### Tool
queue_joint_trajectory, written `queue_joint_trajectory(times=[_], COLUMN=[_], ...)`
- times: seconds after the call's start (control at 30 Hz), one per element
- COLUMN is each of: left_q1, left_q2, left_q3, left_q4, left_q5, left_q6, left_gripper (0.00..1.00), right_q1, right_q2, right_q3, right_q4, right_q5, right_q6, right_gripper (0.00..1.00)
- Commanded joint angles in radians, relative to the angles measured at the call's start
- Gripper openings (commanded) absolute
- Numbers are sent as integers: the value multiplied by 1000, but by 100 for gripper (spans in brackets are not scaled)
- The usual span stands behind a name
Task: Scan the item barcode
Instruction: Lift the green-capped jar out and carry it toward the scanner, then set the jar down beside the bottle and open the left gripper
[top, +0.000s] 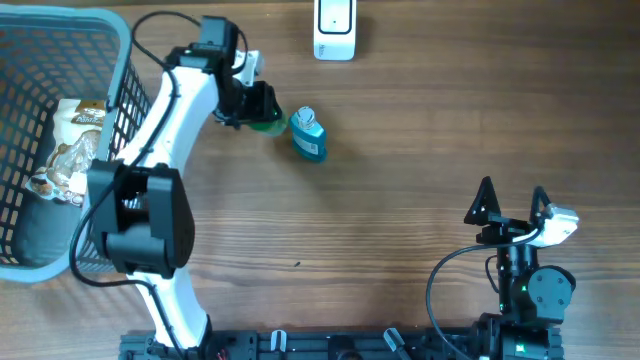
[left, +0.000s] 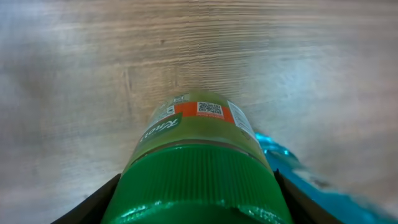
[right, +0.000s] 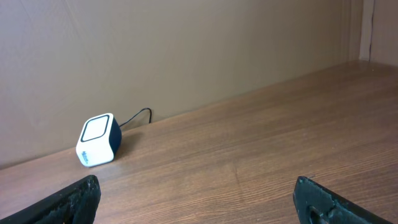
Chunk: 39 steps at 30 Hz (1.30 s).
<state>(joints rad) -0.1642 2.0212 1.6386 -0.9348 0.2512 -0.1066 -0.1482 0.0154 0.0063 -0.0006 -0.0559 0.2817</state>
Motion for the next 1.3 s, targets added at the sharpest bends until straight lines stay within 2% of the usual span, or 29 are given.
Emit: queue_joint_trajectory(times=[0.0, 0.07, 0.17, 0.23, 0.43, 0.5, 0.73, 0.8, 0.87, 0.9, 1.07, 1.27], left_q1=[-66, -98, -128, -147, -154, -154, -154, -154, -154, -154, -154, -154], left_q2=[4, 4, 4, 5, 46, 72, 113, 113, 113, 110, 59, -86], left_q3=[16, 16, 16, 16, 14, 14, 15, 15, 15, 15, 16, 17], left_q4=[0, 0, -2, 0, -13, -24, 4, 27, 31, 31, 31, 28], left_q5=[-219, -336, -439, -496, -472, -457, -426, -409, -397, -397, -407, -473], left_q6=[-345, -539, -760, -949, -1305, -1390, -1431, -1427, -1426, -1418, -1416, -1416], left_gripper=[56, 57, 57, 59, 60, 64, 66, 77, 97, 100, 100, 100], right_q1=[3, 3, 3, 3, 3, 3, 3, 3, 3, 3, 3, 3], right_q2=[-8, -8, -8, -8, -8, -8, -8, -8, -8, -8, -8, -8], right_q3=[-1, -1, -1, -1, -1, -1, -1, -1, -1, -1, -1, -1], right_q4=[2, 2, 2, 2, 2, 2, 2, 2, 2, 2, 2, 2], right_q5=[-12, -12, -12, -12, -12, -12, -12, -12, -12, -12, -12, -12], right_q6=[-17, -16, -17, -17, -17, -17, -16, -16, -16, -17, -17, -16], right_gripper=[100, 100, 100, 100, 100, 100, 100, 100, 100, 100, 100, 100])
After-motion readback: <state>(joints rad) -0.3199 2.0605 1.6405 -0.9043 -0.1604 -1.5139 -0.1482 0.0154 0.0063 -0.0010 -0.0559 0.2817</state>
